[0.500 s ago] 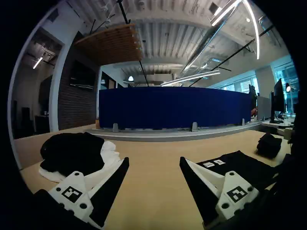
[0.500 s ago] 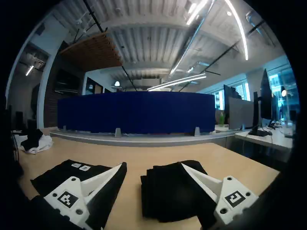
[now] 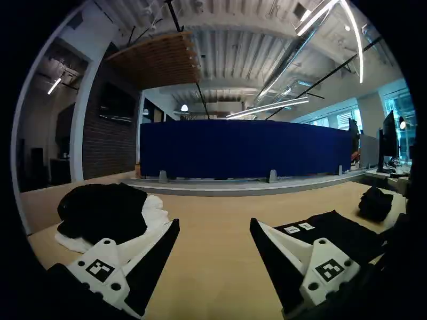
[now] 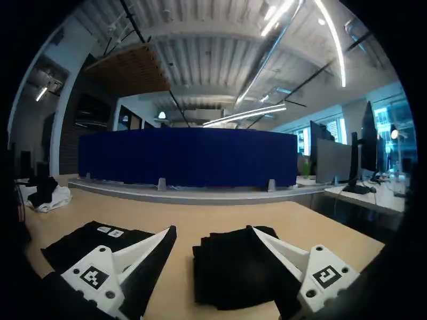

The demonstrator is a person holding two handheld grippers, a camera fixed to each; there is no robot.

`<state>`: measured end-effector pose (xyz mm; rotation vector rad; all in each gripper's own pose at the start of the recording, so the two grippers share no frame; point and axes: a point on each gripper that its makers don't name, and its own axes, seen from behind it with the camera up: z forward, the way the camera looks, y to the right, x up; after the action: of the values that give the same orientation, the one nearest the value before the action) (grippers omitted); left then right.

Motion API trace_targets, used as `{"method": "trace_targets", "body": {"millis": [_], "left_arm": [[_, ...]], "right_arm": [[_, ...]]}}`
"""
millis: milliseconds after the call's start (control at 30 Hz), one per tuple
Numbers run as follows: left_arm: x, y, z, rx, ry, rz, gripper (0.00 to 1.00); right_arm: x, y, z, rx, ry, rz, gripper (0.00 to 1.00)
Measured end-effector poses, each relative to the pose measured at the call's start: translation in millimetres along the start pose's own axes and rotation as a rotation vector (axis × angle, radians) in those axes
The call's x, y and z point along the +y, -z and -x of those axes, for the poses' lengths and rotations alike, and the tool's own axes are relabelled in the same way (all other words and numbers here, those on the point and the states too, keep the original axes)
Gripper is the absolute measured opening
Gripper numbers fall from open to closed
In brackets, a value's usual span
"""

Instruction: Fold towel

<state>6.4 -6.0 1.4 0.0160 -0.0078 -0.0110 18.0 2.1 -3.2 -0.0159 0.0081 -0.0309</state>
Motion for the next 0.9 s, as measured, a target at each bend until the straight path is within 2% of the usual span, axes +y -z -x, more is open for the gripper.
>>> {"method": "trace_targets", "body": {"millis": [200,433,567,700,900], "left_arm": [[5.2,1.7,-49.4,0.011,0.014,0.010,0.98],[4.4,5.0,-144.8,0.035,-0.029,0.013,0.98],[4.5,6.9,-185.4,0.046,-0.053,0.013,0.98],[4.5,5.2,-201.4,0.043,-0.069,0.011,0.98],[14.1,3.1,-210.7,0.012,-0.073,0.039,0.98]], "right_arm": [[0.2,5.5,-56.2,0.009,0.000,0.002,1.00],[6.6,12.8,-132.3,0.011,-0.007,0.017,1.00],[10.0,18.3,-173.0,0.027,-0.013,0.022,1.00],[13.3,19.1,-193.4,0.045,-0.016,0.028,1.00],[6.7,12.8,-200.9,0.002,-0.006,-0.006,1.00]]}}
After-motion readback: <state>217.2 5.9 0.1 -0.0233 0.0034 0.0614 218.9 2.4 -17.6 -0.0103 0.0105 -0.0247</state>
